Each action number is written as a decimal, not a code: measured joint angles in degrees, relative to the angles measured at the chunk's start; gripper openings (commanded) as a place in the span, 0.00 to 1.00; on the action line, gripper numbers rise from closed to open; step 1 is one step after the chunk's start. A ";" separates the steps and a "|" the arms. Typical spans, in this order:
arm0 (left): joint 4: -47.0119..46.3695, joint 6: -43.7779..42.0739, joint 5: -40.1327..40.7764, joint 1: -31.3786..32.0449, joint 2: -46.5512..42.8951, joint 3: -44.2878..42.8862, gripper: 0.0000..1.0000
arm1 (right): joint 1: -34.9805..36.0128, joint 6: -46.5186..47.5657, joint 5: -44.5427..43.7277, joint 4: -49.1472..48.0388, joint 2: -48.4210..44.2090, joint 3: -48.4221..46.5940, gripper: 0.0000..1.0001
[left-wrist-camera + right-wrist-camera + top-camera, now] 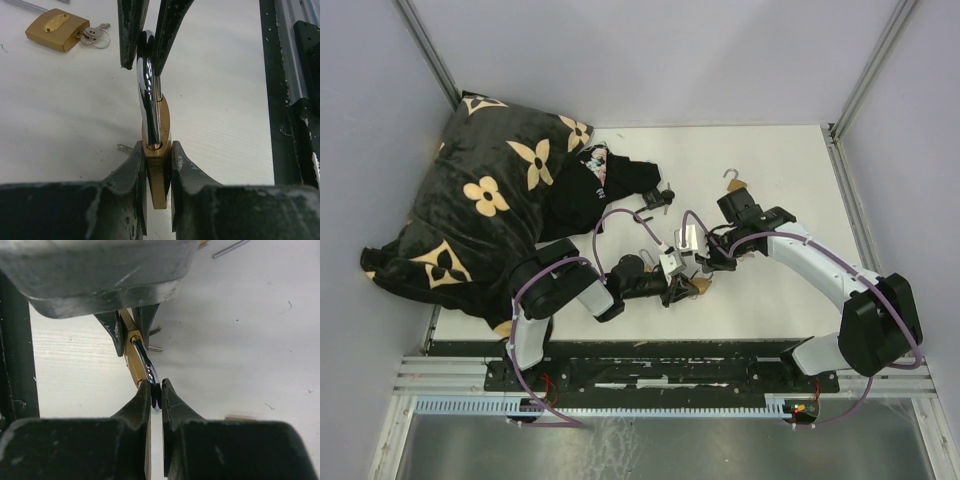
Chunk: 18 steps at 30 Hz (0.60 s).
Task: Lock with the key
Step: Lock the lock.
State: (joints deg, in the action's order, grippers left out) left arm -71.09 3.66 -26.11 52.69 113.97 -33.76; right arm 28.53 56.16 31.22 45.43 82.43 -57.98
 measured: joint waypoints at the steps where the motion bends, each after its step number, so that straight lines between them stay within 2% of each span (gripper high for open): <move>1: -0.02 -0.02 0.13 0.00 0.00 0.04 0.03 | 0.04 0.59 0.00 0.00 0.00 0.07 0.02; 18: -2.43 -3.58 1.03 0.87 0.00 1.55 0.03 | 0.28 9.07 4.11 4.76 0.68 -0.68 0.02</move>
State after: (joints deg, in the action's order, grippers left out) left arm -73.52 0.08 -25.08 53.56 113.97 -32.21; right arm 28.82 65.23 35.33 50.19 83.11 -58.65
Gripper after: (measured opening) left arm 0.219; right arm 0.102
